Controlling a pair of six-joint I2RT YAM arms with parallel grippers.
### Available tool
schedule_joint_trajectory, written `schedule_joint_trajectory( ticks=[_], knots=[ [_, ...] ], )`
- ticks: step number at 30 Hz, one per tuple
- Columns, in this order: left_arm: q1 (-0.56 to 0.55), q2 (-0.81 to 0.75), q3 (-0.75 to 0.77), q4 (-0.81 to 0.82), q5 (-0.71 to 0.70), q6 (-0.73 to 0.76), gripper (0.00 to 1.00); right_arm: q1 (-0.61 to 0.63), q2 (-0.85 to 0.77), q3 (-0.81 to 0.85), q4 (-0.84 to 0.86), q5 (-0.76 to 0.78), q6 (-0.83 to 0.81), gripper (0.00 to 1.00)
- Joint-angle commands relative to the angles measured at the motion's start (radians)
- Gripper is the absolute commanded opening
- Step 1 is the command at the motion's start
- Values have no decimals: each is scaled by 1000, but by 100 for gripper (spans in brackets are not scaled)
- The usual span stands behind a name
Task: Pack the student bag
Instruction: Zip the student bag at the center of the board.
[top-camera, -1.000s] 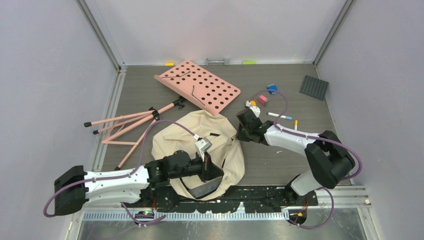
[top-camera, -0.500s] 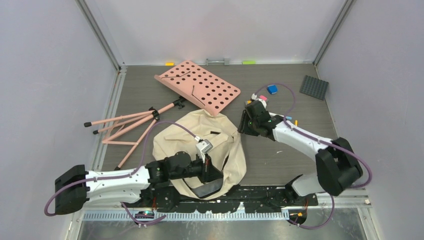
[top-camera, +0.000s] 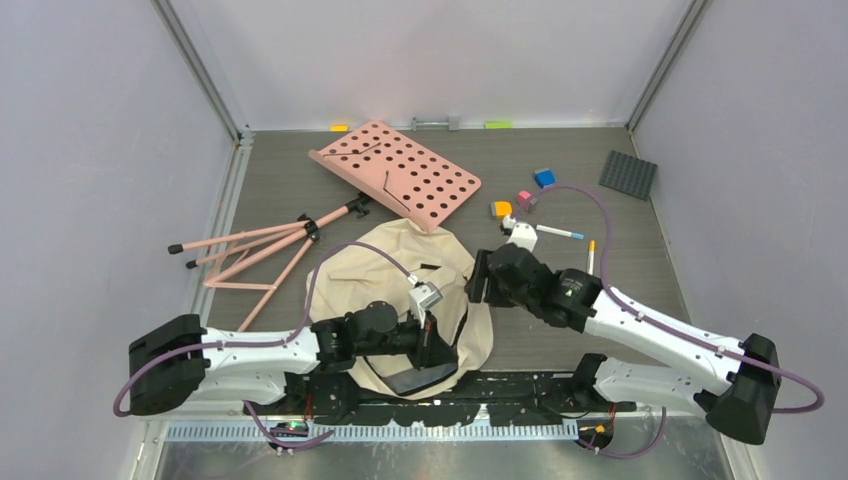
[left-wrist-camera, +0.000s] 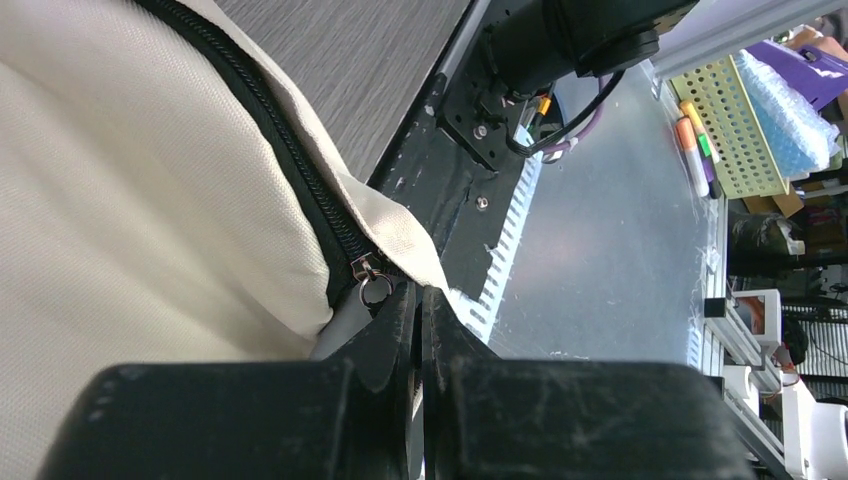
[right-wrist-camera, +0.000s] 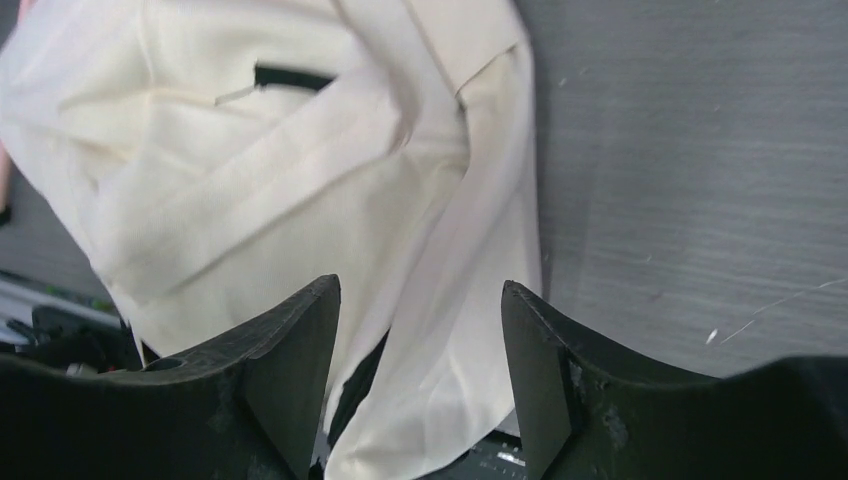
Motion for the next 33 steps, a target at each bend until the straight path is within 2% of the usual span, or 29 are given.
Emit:
schedule_joint_trajectory(
  ticks=[1,5,12,14,16,17,19,24,28,33],
  knots=[
    [-9,18,35,76,37,-1,0,158,19,0,-60,124,166,66],
    [-9,17,33,76,38,-2,0,303,81,21,-64,172,234,68],
    [-10,4,28,75,27,-2,0,404,186,61,-104,226,309,64],
    [-10,5,28,74,28,-2,0,414,194,62,-107,239,318,59],
    [-10,4,28,70,28,0,0,418,196,63,-106,251,318,45],
    [-10,5,28,67,28,1,0,417,196,64,-107,263,315,35],
    [-9,4,26,64,26,1,0,417,195,70,-109,284,303,23],
    [-10,-4,21,65,19,1,0,392,215,131,-189,359,262,6],
    [-10,-15,22,58,27,1,0,308,196,144,-194,360,208,1],
    [-11,-41,17,36,24,-1,0,182,112,123,-146,326,121,0]
  ],
)
